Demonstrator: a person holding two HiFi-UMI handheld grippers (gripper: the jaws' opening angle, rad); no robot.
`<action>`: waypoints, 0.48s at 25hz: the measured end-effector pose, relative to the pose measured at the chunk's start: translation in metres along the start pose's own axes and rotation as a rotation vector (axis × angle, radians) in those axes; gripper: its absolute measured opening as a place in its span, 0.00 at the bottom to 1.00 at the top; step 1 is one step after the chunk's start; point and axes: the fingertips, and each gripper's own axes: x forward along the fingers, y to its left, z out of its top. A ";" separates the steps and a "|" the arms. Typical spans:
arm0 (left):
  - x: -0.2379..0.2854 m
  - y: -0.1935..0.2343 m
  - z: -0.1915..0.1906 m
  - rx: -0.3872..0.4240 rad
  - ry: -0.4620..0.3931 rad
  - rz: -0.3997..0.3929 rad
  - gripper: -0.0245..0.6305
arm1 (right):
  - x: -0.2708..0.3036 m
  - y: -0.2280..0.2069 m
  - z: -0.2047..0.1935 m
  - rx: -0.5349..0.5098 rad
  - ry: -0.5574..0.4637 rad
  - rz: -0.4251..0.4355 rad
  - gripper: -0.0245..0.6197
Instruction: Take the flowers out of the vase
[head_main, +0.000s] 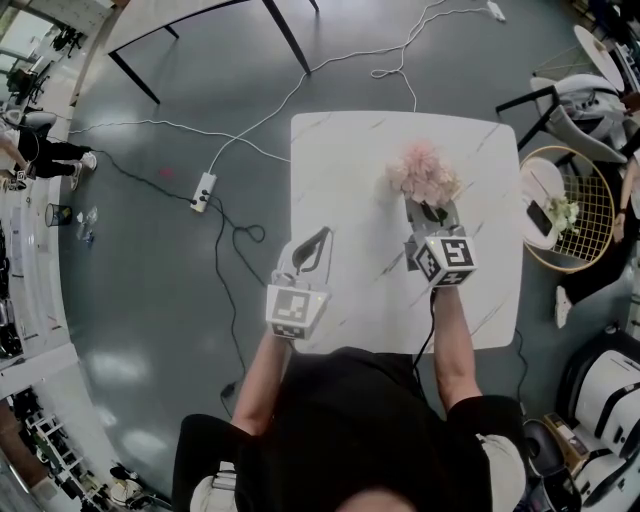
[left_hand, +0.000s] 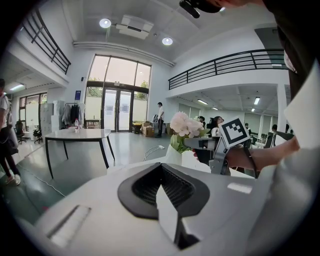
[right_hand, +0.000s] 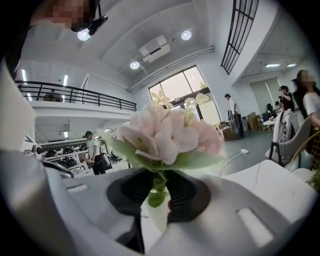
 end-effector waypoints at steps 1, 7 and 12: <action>-0.001 0.000 0.000 0.000 -0.002 0.000 0.05 | -0.001 0.000 0.001 0.000 -0.002 -0.001 0.17; -0.004 -0.001 0.000 0.000 -0.004 0.001 0.05 | -0.003 0.000 0.005 -0.008 -0.012 -0.006 0.16; -0.008 -0.001 0.004 -0.006 -0.014 0.003 0.05 | -0.006 0.001 0.014 -0.014 -0.029 -0.011 0.16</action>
